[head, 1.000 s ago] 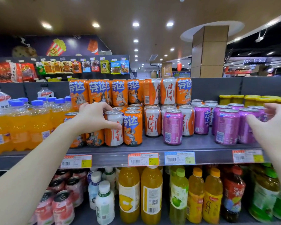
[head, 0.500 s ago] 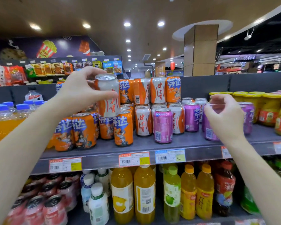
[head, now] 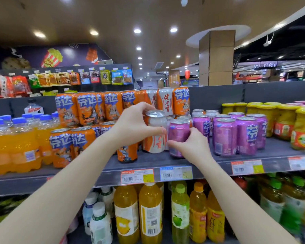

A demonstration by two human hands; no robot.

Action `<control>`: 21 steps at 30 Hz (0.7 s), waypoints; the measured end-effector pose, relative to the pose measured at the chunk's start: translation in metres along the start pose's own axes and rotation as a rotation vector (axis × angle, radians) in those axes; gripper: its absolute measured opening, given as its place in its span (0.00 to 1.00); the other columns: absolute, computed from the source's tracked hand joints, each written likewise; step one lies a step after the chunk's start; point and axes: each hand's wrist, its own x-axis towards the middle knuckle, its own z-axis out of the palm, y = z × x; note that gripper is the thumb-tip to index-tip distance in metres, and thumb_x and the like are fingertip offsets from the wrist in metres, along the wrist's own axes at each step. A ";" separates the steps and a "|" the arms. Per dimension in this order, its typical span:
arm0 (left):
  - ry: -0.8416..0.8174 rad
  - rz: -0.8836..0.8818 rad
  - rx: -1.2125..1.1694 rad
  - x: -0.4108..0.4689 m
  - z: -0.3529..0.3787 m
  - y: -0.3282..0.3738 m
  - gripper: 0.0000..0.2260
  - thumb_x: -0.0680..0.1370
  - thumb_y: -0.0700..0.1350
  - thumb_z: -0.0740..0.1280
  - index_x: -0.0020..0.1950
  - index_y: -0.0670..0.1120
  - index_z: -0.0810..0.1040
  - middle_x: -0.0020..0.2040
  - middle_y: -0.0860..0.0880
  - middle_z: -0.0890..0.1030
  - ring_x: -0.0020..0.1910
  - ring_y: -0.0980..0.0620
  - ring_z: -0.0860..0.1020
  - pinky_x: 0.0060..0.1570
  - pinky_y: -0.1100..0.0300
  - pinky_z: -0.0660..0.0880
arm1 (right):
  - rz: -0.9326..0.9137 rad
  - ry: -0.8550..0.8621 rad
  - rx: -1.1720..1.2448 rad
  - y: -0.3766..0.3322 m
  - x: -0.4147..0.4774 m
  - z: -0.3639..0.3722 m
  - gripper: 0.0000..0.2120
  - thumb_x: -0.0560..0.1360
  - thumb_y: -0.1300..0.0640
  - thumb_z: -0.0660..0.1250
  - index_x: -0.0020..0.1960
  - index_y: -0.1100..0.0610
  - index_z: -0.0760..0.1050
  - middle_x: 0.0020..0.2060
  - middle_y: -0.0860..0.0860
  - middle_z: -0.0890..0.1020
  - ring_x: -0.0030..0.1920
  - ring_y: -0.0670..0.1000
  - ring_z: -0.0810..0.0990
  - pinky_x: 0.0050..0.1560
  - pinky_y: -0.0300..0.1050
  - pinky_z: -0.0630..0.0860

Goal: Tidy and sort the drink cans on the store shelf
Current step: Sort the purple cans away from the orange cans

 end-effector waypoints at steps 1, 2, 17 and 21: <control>-0.011 -0.003 0.009 0.002 0.005 0.000 0.33 0.65 0.61 0.81 0.65 0.53 0.76 0.56 0.59 0.80 0.52 0.64 0.78 0.43 0.70 0.73 | 0.006 0.037 0.014 0.002 0.000 -0.008 0.31 0.65 0.41 0.81 0.61 0.54 0.75 0.51 0.47 0.81 0.52 0.49 0.80 0.47 0.43 0.74; -0.018 -0.005 0.014 0.004 0.009 0.002 0.33 0.65 0.61 0.81 0.65 0.53 0.76 0.56 0.59 0.79 0.52 0.63 0.77 0.42 0.71 0.72 | 0.015 0.067 0.018 0.003 0.001 -0.017 0.31 0.65 0.41 0.80 0.61 0.55 0.75 0.51 0.47 0.81 0.52 0.50 0.79 0.47 0.44 0.72; -0.039 -0.154 -0.132 0.015 0.073 0.007 0.35 0.69 0.57 0.80 0.72 0.49 0.71 0.58 0.57 0.72 0.50 0.62 0.73 0.32 0.75 0.70 | -0.096 0.017 0.140 -0.010 -0.007 -0.087 0.26 0.65 0.44 0.82 0.58 0.47 0.77 0.49 0.40 0.82 0.48 0.37 0.79 0.41 0.34 0.72; 0.024 -0.182 -0.164 0.011 0.081 0.003 0.34 0.69 0.56 0.80 0.72 0.50 0.72 0.61 0.56 0.74 0.55 0.61 0.72 0.35 0.76 0.70 | -0.106 0.063 0.236 -0.015 -0.001 -0.119 0.20 0.67 0.48 0.82 0.55 0.49 0.81 0.46 0.43 0.86 0.46 0.43 0.85 0.42 0.39 0.81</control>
